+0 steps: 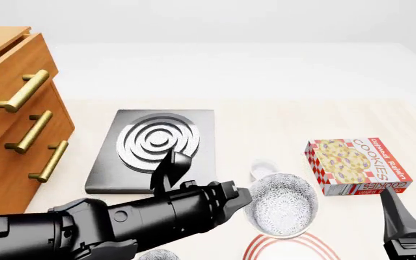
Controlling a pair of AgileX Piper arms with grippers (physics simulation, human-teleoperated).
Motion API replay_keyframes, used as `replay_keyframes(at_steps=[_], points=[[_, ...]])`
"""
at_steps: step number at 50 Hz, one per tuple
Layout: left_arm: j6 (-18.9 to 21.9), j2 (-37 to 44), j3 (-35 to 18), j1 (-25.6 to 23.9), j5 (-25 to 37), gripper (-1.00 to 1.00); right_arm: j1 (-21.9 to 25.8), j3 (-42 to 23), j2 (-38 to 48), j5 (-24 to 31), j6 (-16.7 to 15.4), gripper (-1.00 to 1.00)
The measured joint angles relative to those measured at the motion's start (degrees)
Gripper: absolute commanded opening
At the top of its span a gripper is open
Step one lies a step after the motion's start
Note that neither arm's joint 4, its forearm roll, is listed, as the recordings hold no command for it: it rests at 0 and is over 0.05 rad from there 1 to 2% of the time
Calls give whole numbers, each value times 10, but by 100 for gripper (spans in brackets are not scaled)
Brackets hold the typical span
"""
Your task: Pick the akita bowl on the wooden cabinet and place it on the plate.
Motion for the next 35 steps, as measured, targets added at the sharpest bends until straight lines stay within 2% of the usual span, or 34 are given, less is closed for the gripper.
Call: replay_keyframes(at_steps=[35], points=[[-31,51,34,-3,-74,-100,0,0,0,0,0,100]])
